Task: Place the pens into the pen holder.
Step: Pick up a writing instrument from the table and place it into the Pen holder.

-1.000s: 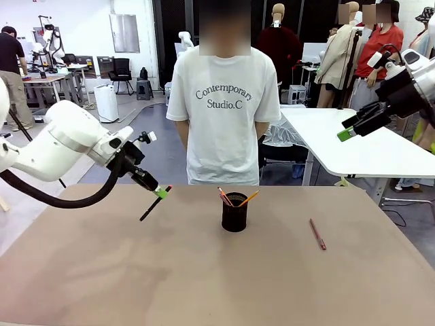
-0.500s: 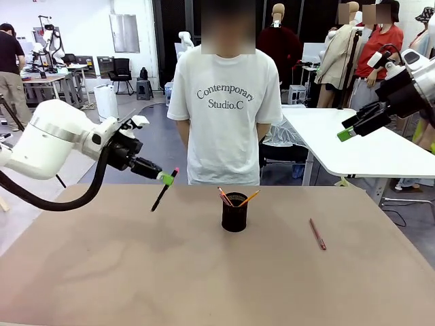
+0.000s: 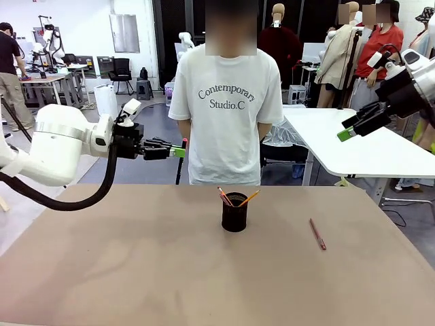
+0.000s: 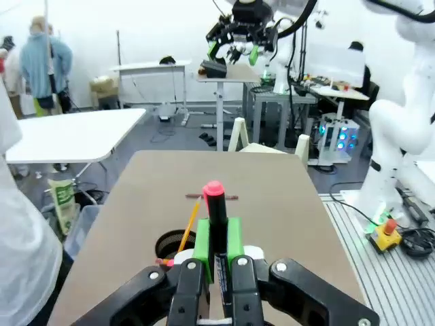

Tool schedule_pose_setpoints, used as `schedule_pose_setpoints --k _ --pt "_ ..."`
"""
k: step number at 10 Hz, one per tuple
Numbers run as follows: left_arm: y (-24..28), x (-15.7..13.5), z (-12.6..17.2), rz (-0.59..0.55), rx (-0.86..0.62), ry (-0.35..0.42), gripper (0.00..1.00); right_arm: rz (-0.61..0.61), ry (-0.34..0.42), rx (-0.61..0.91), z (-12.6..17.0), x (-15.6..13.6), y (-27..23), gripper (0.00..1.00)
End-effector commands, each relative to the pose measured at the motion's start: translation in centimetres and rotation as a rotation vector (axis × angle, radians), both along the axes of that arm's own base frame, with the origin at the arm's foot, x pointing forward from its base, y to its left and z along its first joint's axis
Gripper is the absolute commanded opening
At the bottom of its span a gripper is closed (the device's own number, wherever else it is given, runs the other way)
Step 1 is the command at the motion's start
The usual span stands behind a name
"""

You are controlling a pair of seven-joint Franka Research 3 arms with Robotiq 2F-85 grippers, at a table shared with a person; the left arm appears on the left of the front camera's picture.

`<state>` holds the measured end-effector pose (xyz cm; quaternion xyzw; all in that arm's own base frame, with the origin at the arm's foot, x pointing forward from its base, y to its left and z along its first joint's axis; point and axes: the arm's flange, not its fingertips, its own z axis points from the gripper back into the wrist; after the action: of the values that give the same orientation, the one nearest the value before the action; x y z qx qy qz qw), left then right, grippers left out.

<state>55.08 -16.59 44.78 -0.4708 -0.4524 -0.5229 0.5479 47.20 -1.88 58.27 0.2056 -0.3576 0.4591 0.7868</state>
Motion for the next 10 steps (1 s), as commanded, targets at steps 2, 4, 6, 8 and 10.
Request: schedule_pose_setpoints --k 2,4,6,8,10 --pt "0.2 -0.1 0.1 -0.005 0.021 0.03 0.0 -0.002 -0.005 0.001 0.3 0.1 0.1 1.0" --pt "-0.5 0.7 -1.4 0.041 -0.041 -0.056 0.0 -0.002 -0.005 0.001 0.3 0.1 0.1 1.0" --pt "-2.3 2.5 -3.2 0.018 -0.085 -0.109 0.0 -0.002 -0.005 0.001 0.3 0.1 0.1 1.0" --pt "-4.6 3.9 -4.3 -0.024 -0.179 -0.154 0.0 -0.002 -0.005 0.001 0.3 0.1 0.1 1.0" --pt "-7.3 5.0 -5.7 -0.073 -0.205 -0.167 0.0 -0.002 -0.005 0.001 0.3 0.1 0.1 1.0"
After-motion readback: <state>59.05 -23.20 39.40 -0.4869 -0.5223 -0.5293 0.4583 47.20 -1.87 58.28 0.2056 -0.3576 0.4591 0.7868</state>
